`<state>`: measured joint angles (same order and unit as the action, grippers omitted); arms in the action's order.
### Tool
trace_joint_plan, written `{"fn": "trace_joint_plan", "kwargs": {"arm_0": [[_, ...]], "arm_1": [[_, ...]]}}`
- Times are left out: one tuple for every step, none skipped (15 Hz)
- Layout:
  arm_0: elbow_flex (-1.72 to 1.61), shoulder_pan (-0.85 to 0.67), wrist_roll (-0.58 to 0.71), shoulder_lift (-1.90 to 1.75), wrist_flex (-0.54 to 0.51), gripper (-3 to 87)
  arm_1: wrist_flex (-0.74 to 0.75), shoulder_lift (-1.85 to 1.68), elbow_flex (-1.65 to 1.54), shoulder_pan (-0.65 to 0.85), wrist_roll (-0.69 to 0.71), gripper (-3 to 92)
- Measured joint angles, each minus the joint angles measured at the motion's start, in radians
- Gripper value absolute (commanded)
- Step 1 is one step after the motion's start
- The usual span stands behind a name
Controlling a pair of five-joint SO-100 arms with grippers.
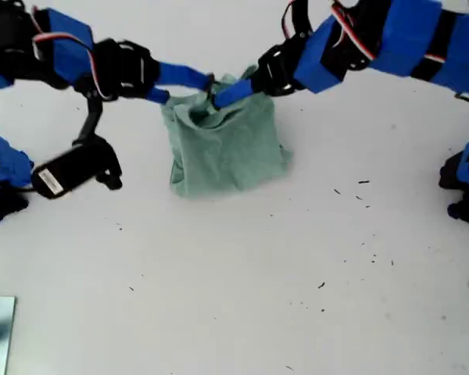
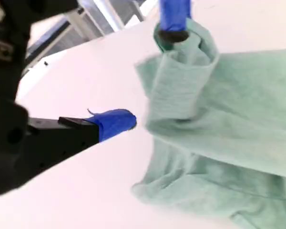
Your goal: Fold t shirt
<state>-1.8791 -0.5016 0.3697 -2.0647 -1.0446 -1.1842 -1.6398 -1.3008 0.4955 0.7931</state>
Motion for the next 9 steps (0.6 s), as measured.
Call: {"fn": "trace_joint_plan", "kwargs": {"arm_0": [[-0.121, -0.069, 0.015, -0.133, 0.025, 37.1], [-0.235, -0.112, 0.015, -0.265, 0.035, 36.6], [-0.341, -0.129, 0.015, -0.39, 0.04, 35.4], [-0.449, -0.13, 0.002, -0.512, 0.043, 33.3], [-0.548, -0.126, -0.011, -0.64, 0.044, 31.9], [-0.644, -0.123, -0.032, -0.756, 0.044, 30.7], [-0.726, -0.12, -0.063, -0.85, 0.052, 29.3], [-0.807, -0.077, -0.1, -0.923, 0.071, 28.3], [-0.902, -0.005, -0.147, -1.011, 0.106, 26.4]], "arm_1": [[0.015, -0.015, -0.018, 0.054, 0.008, 56.5], [0.023, -0.074, -0.078, 0.084, 0.003, 56.4], [0.032, -0.138, -0.147, 0.098, -0.011, 55.3], [0.052, -0.233, -0.255, 0.114, -0.029, 52.0], [0.081, -0.351, -0.385, 0.133, -0.041, 48.7], [0.097, -0.486, -0.529, 0.15, -0.044, 43.4], [0.101, -0.634, -0.675, 0.153, -0.044, 39.4], [0.107, -0.79, -0.83, 0.146, -0.054, 34.7], [0.107, -0.956, -0.996, 0.141, -0.077, 27.6]]}}
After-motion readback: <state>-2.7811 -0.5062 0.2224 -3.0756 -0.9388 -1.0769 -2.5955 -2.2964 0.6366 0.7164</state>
